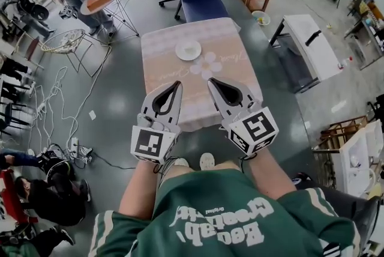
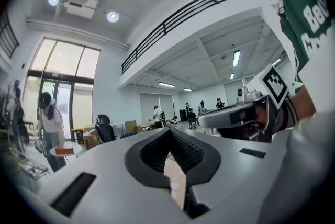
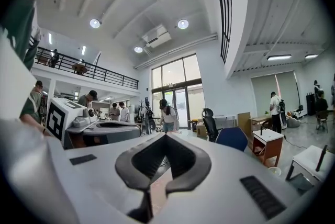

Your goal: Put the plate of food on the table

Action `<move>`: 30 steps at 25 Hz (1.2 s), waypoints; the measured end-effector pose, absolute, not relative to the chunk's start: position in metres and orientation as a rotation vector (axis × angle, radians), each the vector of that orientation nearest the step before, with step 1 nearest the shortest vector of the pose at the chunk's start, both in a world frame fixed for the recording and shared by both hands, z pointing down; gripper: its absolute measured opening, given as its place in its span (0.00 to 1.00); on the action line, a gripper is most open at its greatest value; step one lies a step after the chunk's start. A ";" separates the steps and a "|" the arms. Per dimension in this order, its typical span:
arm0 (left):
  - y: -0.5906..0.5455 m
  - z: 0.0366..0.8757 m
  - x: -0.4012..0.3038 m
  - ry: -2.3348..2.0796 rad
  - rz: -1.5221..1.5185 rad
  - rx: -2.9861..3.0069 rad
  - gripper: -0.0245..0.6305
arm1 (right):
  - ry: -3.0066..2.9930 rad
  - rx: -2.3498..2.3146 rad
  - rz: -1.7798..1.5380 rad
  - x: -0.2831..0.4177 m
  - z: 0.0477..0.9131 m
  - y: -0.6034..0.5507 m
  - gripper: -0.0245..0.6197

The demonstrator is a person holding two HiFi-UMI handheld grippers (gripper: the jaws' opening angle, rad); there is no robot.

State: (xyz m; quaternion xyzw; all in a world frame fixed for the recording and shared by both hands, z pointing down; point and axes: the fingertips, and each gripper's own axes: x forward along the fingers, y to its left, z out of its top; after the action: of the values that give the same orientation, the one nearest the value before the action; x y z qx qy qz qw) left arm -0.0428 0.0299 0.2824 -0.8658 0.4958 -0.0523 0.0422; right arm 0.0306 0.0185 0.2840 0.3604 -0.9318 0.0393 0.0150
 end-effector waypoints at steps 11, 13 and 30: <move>0.049 0.278 -0.050 1.513 -0.265 -2.466 0.05 | -2.899 1.109 0.111 0.023 0.291 0.036 0.06; 0.050 0.276 -0.052 1.520 -0.252 -2.464 0.05 | -2.893 1.118 0.092 0.023 0.290 0.038 0.06; 0.058 0.275 -0.040 1.493 -0.237 -2.480 0.05 | -2.887 1.156 0.062 0.028 0.288 0.039 0.06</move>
State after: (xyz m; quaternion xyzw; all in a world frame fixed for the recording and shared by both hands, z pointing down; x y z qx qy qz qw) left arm -0.0404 0.0579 0.2754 -0.8478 0.5105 -0.0812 0.1184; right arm 0.0285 0.0393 0.2883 0.3716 -0.9281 0.0200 0.0156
